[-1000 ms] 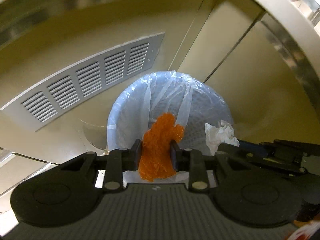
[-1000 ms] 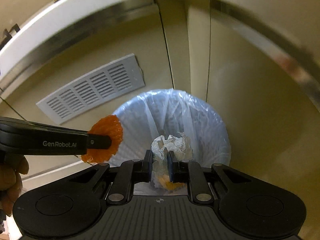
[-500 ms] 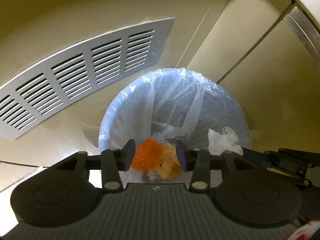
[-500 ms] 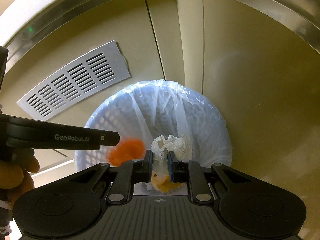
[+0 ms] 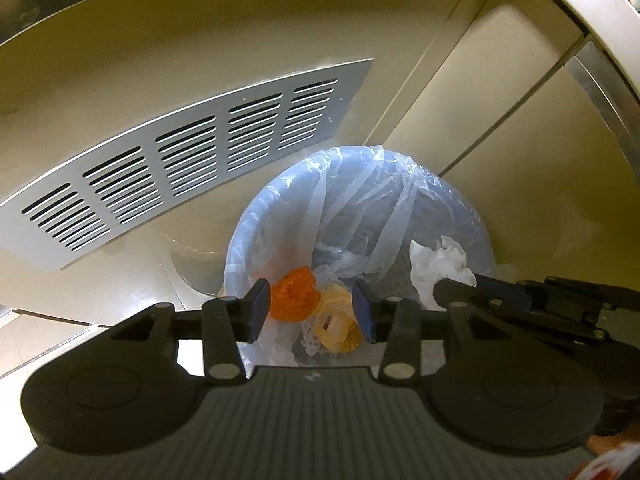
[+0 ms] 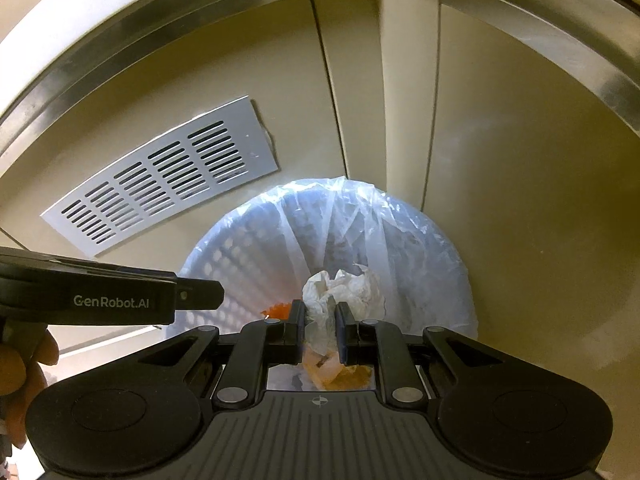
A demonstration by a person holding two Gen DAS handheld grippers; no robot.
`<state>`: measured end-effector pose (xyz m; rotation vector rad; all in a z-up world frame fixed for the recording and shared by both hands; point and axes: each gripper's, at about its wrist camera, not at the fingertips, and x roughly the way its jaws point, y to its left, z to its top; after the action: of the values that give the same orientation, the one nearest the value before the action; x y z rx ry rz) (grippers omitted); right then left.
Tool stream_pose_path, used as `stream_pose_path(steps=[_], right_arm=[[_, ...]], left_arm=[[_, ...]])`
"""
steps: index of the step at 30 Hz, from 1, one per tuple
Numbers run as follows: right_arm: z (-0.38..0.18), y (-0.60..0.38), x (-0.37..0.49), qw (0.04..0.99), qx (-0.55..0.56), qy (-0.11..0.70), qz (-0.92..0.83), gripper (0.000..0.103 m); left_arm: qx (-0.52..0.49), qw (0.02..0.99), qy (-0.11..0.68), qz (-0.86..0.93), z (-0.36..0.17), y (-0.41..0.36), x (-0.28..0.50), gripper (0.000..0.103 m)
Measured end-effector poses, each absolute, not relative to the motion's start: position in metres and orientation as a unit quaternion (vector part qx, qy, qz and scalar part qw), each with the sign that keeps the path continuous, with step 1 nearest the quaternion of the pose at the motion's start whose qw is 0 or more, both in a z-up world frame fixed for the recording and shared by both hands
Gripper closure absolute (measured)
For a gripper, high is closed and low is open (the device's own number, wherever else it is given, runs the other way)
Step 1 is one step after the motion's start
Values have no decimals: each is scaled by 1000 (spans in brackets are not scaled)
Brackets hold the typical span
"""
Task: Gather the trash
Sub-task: 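Open the left gripper to drop the orange net while the right gripper releases the tissue, then move both open grippers back up to the counter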
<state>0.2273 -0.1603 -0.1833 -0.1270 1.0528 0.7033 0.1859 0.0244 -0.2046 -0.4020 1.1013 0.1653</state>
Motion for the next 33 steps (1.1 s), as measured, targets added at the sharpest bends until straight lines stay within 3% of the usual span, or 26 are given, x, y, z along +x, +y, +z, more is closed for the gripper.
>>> stream_pose_path(steps=[5, 7, 8, 9, 20, 33], right_arm=[[-187, -159, 229, 806, -49, 492, 324, 86], [-189, -160, 230, 807, -44, 496, 317, 67], [-189, -161, 230, 809, -39, 497, 313, 49], [-189, -163, 231, 810, -31, 497, 311, 43], [-170, -173, 213, 804, -42, 506, 310, 43], [-64, -172, 188, 838, -39, 430, 333, 43]], left_arm=[[-191, 831, 517, 81, -203, 27, 183, 62], [-191, 830, 517, 81, -203, 28, 182, 62], [-191, 830, 517, 81, -203, 28, 182, 62], [-191, 830, 517, 81, -203, 28, 181, 62], [-197, 834, 510, 74, -185, 27, 174, 62], [-189, 870, 452, 59, -100, 24, 156, 62]])
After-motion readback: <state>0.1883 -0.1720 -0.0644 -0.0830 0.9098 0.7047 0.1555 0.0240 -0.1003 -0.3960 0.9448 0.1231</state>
